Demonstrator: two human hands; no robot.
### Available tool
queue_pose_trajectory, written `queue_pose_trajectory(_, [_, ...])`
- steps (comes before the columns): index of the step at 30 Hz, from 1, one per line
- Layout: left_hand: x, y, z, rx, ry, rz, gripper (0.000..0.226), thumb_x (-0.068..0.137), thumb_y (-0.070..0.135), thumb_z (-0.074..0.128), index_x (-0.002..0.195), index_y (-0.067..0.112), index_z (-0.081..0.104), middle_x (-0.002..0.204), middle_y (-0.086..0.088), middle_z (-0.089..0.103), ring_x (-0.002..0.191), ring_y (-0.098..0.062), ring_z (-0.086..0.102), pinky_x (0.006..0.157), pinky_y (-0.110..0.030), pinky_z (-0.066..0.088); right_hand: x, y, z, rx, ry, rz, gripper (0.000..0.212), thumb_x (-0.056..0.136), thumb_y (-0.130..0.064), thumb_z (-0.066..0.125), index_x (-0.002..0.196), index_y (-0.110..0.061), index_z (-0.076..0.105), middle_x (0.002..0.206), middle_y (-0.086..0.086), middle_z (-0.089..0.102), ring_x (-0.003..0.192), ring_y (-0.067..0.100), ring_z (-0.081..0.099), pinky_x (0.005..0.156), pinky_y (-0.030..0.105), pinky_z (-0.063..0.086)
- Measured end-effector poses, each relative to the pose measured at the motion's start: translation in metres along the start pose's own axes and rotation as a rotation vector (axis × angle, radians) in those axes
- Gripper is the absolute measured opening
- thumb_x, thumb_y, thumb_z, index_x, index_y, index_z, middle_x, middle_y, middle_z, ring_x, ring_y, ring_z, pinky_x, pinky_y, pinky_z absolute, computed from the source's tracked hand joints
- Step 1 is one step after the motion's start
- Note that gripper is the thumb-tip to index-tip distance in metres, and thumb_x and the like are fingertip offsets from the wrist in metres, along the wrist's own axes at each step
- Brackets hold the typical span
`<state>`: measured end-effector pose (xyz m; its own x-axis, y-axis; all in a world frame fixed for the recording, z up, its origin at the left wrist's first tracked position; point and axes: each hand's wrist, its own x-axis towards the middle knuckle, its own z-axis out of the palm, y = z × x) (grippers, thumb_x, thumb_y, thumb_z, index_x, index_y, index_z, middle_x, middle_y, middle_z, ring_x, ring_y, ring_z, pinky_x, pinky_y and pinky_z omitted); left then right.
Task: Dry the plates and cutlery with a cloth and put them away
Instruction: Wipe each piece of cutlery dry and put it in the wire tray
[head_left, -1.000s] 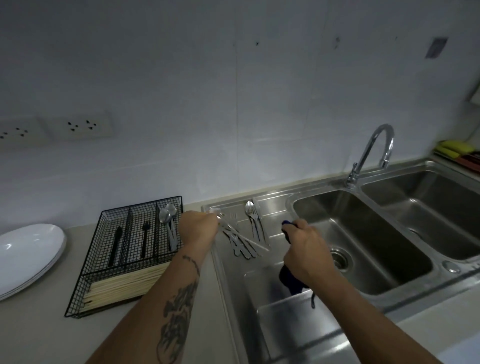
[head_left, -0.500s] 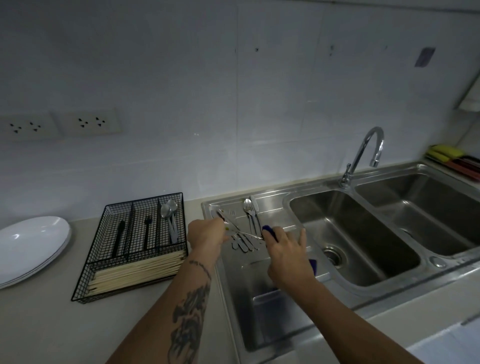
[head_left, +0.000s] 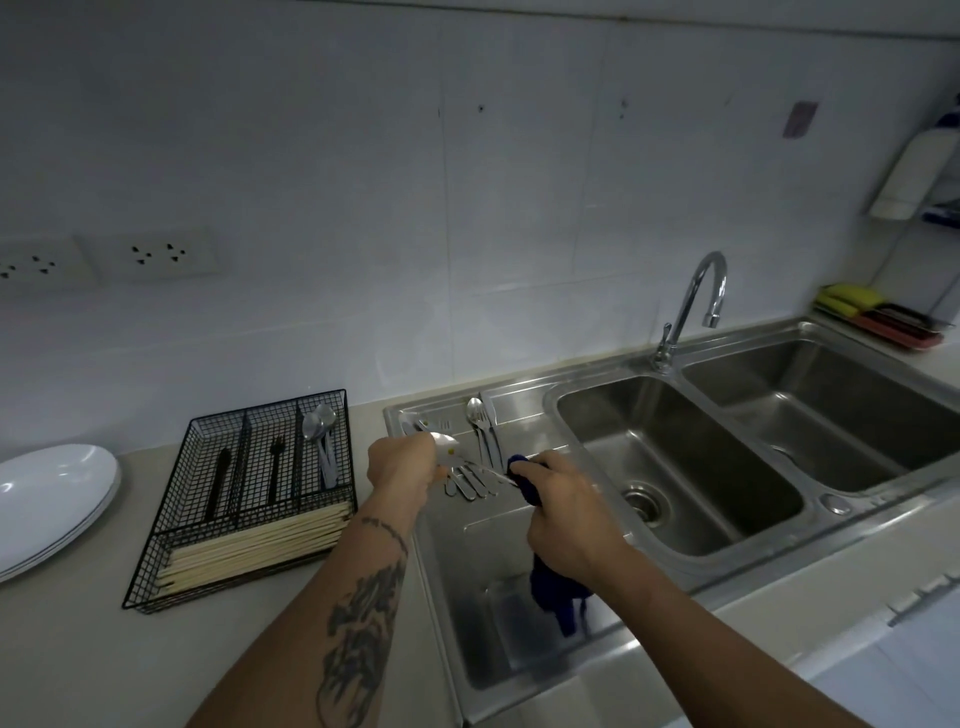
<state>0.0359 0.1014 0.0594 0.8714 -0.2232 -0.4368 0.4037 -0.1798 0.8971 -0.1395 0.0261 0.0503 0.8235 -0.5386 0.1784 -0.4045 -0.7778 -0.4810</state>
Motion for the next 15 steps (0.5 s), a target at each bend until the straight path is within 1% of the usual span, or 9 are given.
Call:
queue_pose_trajectory(2, [0.002,-0.004,0.003,-0.031,-0.030,-0.023,0.025,0.078,-0.007,0.064,0.102,-0.002,0.067,0.086,-0.014,0.074,0.061,-0.023,0.074,0.069,-0.037,0.063,-0.002,-0.002,-0.002,0.145,0.013,0.098,0.058,0.073,0.006,0.049,0.125,-0.017,0.060,0.115,0.001,0.053,0.101,0.018,0.052,0.083,0.021,0.040])
queue_pose_trajectory(3, [0.002,-0.007,0.006,-0.041,-0.047,-0.037,0.025,0.078,-0.006,0.064,0.102,-0.001,0.068,0.083,-0.013,0.075,0.059,-0.021,0.073,0.067,-0.033,0.062,-0.004,-0.003,-0.001,0.204,0.017,0.141,0.056,0.072,0.007,0.049,0.120,-0.017,0.063,0.112,0.000,0.055,0.099,0.016,0.052,0.080,0.020,0.039])
queue_pose_trajectory(5, [-0.004,-0.020,0.014,-0.040,-0.077,-0.067,0.023,0.077,-0.001,0.062,0.099,-0.002,0.068,0.072,-0.010,0.073,0.056,-0.019,0.070,0.062,-0.030,0.058,-0.007,-0.006,0.001,0.317,0.010,0.195,0.045,0.069,0.008,0.047,0.101,-0.016,0.068,0.095,0.001,0.062,0.086,0.016,0.056,0.068,0.023,0.044])
queue_pose_trajectory(6, [-0.010,-0.026,0.017,-0.032,-0.099,-0.081,0.024,0.076,0.001,0.059,0.097,-0.004,0.068,0.069,-0.011,0.071,0.057,-0.022,0.069,0.063,-0.032,0.059,-0.007,-0.007,0.002,0.356,0.005,0.217,0.039,0.067,0.008,0.045,0.091,-0.014,0.067,0.085,0.004,0.063,0.079,0.019,0.058,0.063,0.028,0.045])
queue_pose_trajectory(7, [-0.017,-0.032,0.020,-0.026,-0.135,-0.100,0.024,0.074,0.002,0.057,0.095,-0.005,0.067,0.071,-0.014,0.069,0.061,-0.024,0.068,0.067,-0.036,0.059,-0.008,-0.007,0.002,0.381,0.000,0.229,0.035,0.066,0.008,0.044,0.084,-0.012,0.065,0.078,0.007,0.063,0.075,0.022,0.058,0.060,0.031,0.047])
queue_pose_trajectory(8, [-0.025,-0.038,0.023,-0.023,-0.181,-0.128,0.021,0.075,0.002,0.057,0.093,-0.005,0.066,0.076,-0.016,0.068,0.065,-0.025,0.067,0.068,-0.035,0.059,-0.010,-0.007,0.003,0.389,-0.012,0.236,0.032,0.066,0.008,0.043,0.083,-0.008,0.064,0.077,0.010,0.063,0.073,0.025,0.058,0.059,0.034,0.048])
queue_pose_trajectory(10, [-0.035,-0.046,0.026,-0.051,-0.263,-0.181,0.010,0.087,0.000,0.056,0.093,-0.002,0.064,0.081,-0.016,0.066,0.066,-0.025,0.064,0.066,-0.033,0.057,-0.013,-0.006,0.003,0.407,-0.049,0.244,0.032,0.068,0.008,0.042,0.086,-0.005,0.065,0.080,0.015,0.064,0.075,0.027,0.060,0.060,0.036,0.049])
queue_pose_trajectory(13, [-0.032,-0.049,0.027,-0.085,-0.293,-0.220,0.012,0.094,0.001,0.055,0.102,0.000,0.063,0.083,-0.015,0.068,0.068,-0.023,0.066,0.062,-0.035,0.058,-0.018,-0.005,0.001,0.458,-0.128,0.252,0.043,0.073,0.010,0.040,0.093,-0.014,0.069,0.082,0.009,0.067,0.074,0.020,0.062,0.060,0.028,0.050])
queue_pose_trajectory(15, [-0.027,-0.046,0.025,-0.107,-0.293,-0.217,0.012,0.095,0.001,0.054,0.102,-0.001,0.063,0.081,-0.015,0.067,0.069,-0.024,0.066,0.060,-0.035,0.058,-0.023,-0.002,0.000,0.467,-0.172,0.263,0.048,0.075,0.012,0.040,0.101,-0.016,0.070,0.091,0.007,0.069,0.081,0.019,0.064,0.066,0.028,0.053])
